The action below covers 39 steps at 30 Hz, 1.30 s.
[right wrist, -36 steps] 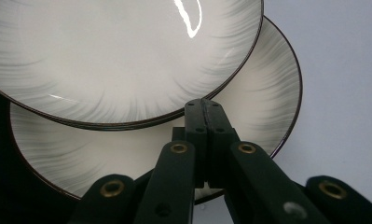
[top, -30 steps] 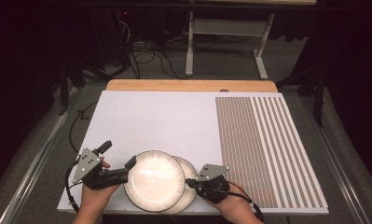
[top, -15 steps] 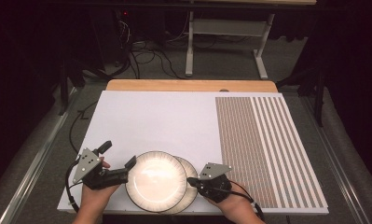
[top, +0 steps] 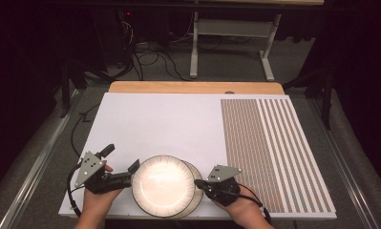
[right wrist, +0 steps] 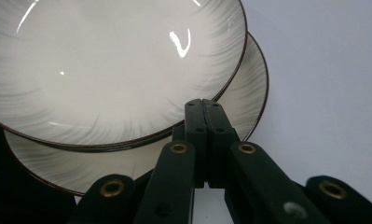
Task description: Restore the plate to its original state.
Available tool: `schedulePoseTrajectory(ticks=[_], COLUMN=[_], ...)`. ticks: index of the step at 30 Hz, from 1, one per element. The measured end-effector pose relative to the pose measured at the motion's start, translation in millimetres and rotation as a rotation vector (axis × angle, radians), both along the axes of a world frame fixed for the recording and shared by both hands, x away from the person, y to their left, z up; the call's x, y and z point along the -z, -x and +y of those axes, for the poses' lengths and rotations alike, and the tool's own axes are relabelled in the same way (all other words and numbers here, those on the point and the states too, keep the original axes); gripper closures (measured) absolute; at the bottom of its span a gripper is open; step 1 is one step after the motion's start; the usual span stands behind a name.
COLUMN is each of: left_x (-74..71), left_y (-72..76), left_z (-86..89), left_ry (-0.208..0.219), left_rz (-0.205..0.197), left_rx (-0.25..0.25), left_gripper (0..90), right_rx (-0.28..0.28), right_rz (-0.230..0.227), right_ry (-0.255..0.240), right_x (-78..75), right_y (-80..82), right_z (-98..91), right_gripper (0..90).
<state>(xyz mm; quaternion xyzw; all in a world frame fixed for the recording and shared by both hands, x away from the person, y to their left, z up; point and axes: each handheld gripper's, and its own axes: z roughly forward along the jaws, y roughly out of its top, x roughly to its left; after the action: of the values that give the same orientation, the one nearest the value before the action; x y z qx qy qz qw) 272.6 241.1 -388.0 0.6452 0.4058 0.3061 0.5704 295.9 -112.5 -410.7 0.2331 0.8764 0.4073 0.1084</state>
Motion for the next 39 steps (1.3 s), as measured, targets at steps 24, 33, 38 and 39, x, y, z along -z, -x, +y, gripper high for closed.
schedulePoseTrajectory(ticks=[24, 33, 38, 39], left_x=[0.2, 0.9, 1.3, 1.3], left_y=[0.3, -0.2, -0.2, -0.2], left_z=[-0.9, -1.2, -1.9, -1.9], left_ry=[-0.011, -0.016, -0.017, -0.017], left_rz=[0.002, 0.008, 0.009, 0.009], left_rx=[0.004, 0.009, 0.009, 0.009], left_gripper=[0.7, 0.6, 0.6, 0.6], right_rx=[0.051, 0.107, 0.158, 0.158], right_rz=[-0.011, -0.027, -0.038, -0.038], right_ry=[-0.027, -0.065, -0.100, -0.100], right_x=[-10.1, -17.7, -24.5, -24.5], right_y=[-3.2, -7.0, -10.6, -10.6], right_z=[-18.9, -35.8, -53.5, -53.5], right_gripper=[90.0, 89.7, 86.6, 86.6])
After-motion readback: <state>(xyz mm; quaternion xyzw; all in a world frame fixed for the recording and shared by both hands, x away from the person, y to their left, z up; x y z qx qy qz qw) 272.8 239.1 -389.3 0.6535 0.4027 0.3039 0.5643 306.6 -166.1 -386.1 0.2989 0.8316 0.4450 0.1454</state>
